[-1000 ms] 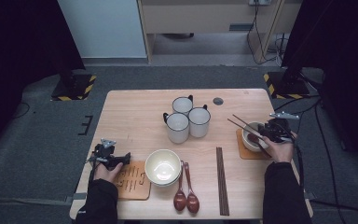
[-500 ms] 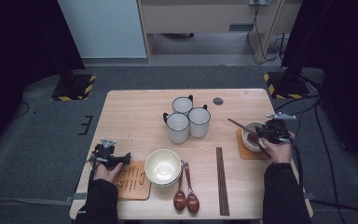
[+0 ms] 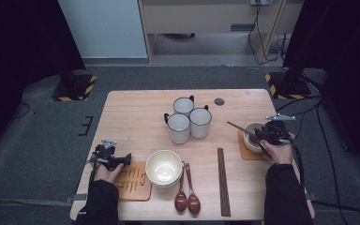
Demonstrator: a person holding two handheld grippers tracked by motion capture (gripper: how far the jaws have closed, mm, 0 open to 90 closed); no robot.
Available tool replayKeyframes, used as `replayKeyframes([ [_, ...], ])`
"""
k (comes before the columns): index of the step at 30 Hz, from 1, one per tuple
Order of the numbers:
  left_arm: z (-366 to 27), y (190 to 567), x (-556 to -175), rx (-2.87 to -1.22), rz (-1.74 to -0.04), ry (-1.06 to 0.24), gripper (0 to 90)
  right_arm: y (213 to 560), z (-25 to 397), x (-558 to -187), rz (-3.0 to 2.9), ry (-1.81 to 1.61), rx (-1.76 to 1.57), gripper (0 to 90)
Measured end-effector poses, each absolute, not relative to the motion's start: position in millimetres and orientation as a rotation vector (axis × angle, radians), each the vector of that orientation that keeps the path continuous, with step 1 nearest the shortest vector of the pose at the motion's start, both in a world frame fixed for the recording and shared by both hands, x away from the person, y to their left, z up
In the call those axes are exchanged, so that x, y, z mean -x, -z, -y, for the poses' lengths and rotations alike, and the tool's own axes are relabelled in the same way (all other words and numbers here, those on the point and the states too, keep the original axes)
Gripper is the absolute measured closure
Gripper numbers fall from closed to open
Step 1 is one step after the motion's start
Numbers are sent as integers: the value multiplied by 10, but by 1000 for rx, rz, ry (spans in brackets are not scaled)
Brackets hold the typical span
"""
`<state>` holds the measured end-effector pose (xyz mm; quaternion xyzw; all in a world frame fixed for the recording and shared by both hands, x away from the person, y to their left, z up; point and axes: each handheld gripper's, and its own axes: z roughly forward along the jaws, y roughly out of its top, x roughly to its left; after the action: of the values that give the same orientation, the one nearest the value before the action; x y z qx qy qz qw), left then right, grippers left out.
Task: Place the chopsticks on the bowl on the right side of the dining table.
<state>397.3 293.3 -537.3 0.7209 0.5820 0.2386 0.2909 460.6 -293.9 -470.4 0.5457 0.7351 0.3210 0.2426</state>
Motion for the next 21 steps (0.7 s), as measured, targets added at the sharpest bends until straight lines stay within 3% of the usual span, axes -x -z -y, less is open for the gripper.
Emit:
replayKeyframes([
  [10,-2933,5372,-3973,-1923,-1552,-636,0,4644,2958,-4571,-1992,-915,-1468,577],
  [21,-2933,5372,-3973,-1923,-1552,-636,0,4443,3024,-4353,-1951,-959,-1411,588],
])
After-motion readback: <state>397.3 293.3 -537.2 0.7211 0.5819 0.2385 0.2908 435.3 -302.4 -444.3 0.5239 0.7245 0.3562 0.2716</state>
